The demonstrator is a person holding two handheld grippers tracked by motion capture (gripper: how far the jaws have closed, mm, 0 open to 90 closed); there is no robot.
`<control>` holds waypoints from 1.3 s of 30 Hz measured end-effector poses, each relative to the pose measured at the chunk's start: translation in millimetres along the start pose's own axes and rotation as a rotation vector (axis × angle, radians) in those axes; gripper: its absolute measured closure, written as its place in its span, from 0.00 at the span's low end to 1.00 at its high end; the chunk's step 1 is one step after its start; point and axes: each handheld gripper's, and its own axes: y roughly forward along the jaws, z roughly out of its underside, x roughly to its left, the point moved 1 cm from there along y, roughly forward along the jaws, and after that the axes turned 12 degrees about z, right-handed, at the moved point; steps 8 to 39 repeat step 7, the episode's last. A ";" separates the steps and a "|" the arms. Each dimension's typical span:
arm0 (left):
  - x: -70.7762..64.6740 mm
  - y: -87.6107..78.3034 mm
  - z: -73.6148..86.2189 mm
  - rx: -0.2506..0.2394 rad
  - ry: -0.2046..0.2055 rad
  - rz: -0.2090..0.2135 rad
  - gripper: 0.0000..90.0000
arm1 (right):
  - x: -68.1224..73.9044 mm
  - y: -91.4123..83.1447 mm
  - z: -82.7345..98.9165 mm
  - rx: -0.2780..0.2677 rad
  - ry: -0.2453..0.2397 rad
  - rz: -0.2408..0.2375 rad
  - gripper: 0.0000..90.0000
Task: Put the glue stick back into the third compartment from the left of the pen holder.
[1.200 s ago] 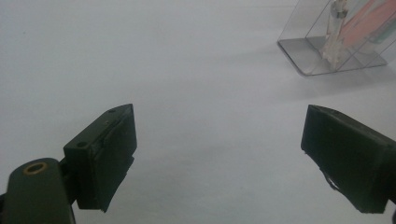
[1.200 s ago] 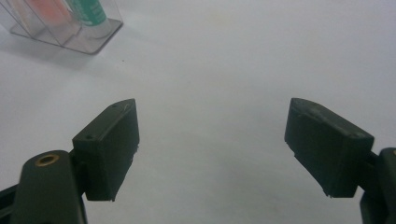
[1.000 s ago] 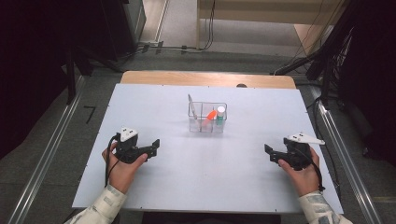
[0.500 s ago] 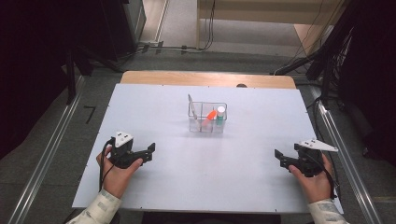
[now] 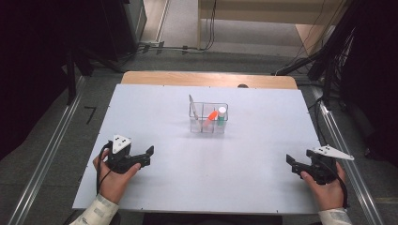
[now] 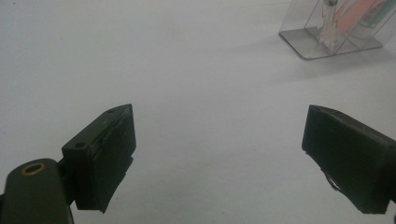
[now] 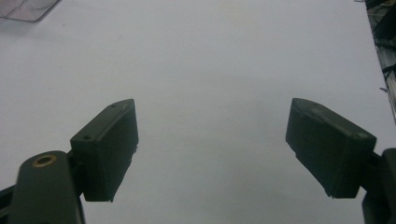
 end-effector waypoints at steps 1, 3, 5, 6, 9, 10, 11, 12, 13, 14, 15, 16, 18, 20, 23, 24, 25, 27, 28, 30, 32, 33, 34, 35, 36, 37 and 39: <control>1.3 -0.9 0.7 0.000 0.000 -0.002 0.12 | -0.6 -0.7 0.6 0.000 0.002 0.003 0.18; 3.6 -1.9 1.9 0.003 -0.001 -0.009 0.12 | -2.9 -2.6 2.4 -0.003 0.001 0.012 0.17; 6.0 -2.6 3.1 0.006 -0.006 -0.015 0.12 | -4.7 -4.1 3.6 -0.003 0.004 0.018 0.17; 7.0 -2.8 3.5 0.008 -0.006 -0.016 0.12 | -5.8 -4.7 4.1 -0.007 0.002 0.023 0.17; 7.9 -2.8 3.9 0.007 -0.009 -0.019 0.12 | -6.7 -5.1 4.5 -0.010 0.001 0.027 0.16; 7.9 -2.8 3.9 0.007 -0.009 -0.019 0.12 | -6.7 -5.1 4.5 -0.010 0.001 0.027 0.16; 7.9 -2.8 3.9 0.007 -0.009 -0.019 0.12 | -6.7 -5.1 4.5 -0.010 0.001 0.027 0.16; 7.9 -2.8 3.9 0.007 -0.009 -0.019 0.12 | -6.7 -5.1 4.5 -0.010 0.001 0.027 0.16; 7.9 -2.8 3.9 0.007 -0.009 -0.019 0.12 | -6.7 -5.1 4.5 -0.010 0.001 0.027 0.16; 7.9 -2.8 3.9 0.007 -0.009 -0.019 0.12 | -6.7 -5.1 4.5 -0.010 0.001 0.027 0.16; 7.9 -2.8 3.9 0.007 -0.009 -0.019 0.12 | -6.7 -5.1 4.5 -0.010 0.001 0.027 0.16; 7.9 -2.8 3.9 0.007 -0.009 -0.019 0.12 | -6.7 -5.1 4.5 -0.010 0.001 0.027 0.16; 7.9 -2.8 3.9 0.007 -0.009 -0.019 0.12 | -6.7 -5.1 4.5 -0.010 0.001 0.027 0.16; 7.9 -2.8 3.9 0.007 -0.009 -0.019 0.12 | -6.7 -5.1 4.5 -0.010 0.001 0.027 0.16; 7.9 -2.8 3.9 0.007 -0.009 -0.019 0.12 | -6.7 -5.1 4.5 -0.010 0.001 0.027 0.16; 7.9 -2.8 3.9 0.007 -0.009 -0.019 0.12 | -6.7 -5.1 4.5 -0.010 0.001 0.027 0.16; 7.9 -2.8 3.9 0.007 -0.009 -0.019 0.12 | -6.7 -5.1 4.5 -0.010 0.001 0.027 0.16; 7.9 -2.8 3.9 0.007 -0.009 -0.019 0.12 | -6.7 -5.1 4.5 -0.010 0.001 0.027 0.16; 7.9 -2.8 3.9 0.007 -0.009 -0.019 0.12 | -6.7 -5.1 4.5 -0.010 0.001 0.027 0.16; 7.9 -2.8 3.9 0.007 -0.009 -0.019 0.12 | -6.7 -5.1 4.5 -0.010 0.001 0.027 0.16; 7.9 -2.8 3.9 0.007 -0.009 -0.019 0.12 | -6.7 -5.1 4.5 -0.010 0.001 0.027 0.16; 7.9 -2.8 3.9 0.007 -0.009 -0.019 0.12 | -6.7 -5.1 4.5 -0.010 0.001 0.027 0.16; 7.9 -2.8 3.9 0.007 -0.009 -0.019 0.12 | -6.7 -5.1 4.5 -0.010 0.001 0.027 0.16; 7.9 -2.8 3.9 0.007 -0.009 -0.019 0.12 | -6.7 -5.1 4.5 -0.010 0.001 0.027 0.16; 7.9 -2.8 3.9 0.007 -0.009 -0.019 0.12 | -6.7 -5.1 4.5 -0.010 0.001 0.027 0.16; 7.9 -2.8 3.9 0.007 -0.009 -0.019 0.12 | -6.7 -5.1 4.5 -0.010 0.001 0.027 0.16; 7.9 -2.8 3.9 0.007 -0.009 -0.019 0.12 | -6.7 -5.1 4.5 -0.010 0.001 0.027 0.16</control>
